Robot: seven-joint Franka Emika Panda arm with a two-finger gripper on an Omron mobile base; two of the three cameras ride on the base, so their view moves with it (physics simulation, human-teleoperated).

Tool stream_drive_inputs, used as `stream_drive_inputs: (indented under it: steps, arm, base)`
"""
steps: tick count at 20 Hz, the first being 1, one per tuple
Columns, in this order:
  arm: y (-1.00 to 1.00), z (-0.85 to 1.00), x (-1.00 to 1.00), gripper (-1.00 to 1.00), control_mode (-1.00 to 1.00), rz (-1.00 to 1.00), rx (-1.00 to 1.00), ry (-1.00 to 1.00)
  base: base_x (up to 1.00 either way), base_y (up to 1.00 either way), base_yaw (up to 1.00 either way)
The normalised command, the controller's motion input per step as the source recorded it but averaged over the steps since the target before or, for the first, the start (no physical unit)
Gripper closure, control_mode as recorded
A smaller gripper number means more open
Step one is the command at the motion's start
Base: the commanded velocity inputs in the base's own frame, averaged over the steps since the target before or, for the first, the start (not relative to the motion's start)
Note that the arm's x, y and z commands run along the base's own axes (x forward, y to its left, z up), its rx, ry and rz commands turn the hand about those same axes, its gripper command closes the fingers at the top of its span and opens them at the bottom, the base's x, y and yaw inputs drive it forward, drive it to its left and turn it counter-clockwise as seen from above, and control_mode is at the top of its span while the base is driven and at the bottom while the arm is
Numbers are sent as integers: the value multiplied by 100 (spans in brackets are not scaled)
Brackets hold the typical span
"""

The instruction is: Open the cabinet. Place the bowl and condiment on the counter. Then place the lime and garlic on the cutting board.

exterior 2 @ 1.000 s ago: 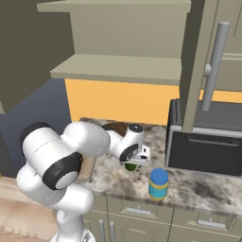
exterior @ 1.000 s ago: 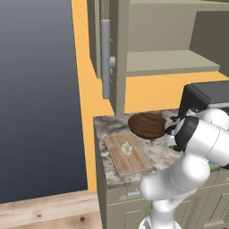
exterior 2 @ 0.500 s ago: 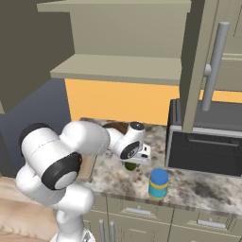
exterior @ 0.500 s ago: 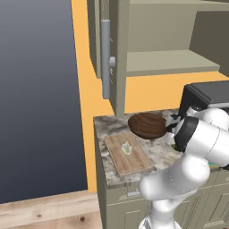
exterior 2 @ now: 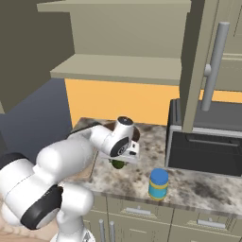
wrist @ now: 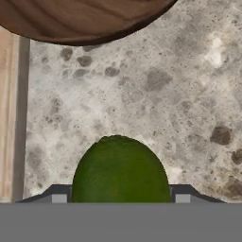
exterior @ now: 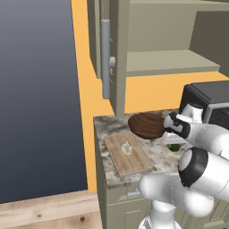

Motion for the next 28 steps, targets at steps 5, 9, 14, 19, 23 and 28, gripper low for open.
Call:
stream_drive_inputs:
  steps: [5, 9, 14, 19, 23, 28]
  arm:
    - [68, 34, -46, 100, -100, 0, 0, 0]
    - [70, 21, -42, 100, -100, 0, 0, 0]
    - [64, 14, -8, 100, -100, 0, 0, 0]
    - [57, 2, 14, 100, -100, 0, 0, 0]
    - [47, 0, 49, 100, -100, 0, 0, 0]
    - [37, -21, 52, 100, -100, 0, 0, 2]
  base:
    - [0, 0, 0]
    - [0, 0, 0]
    - [0, 0, 0]
    - [0, 0, 0]
    - [0, 0, 0]
    - [0, 0, 0]
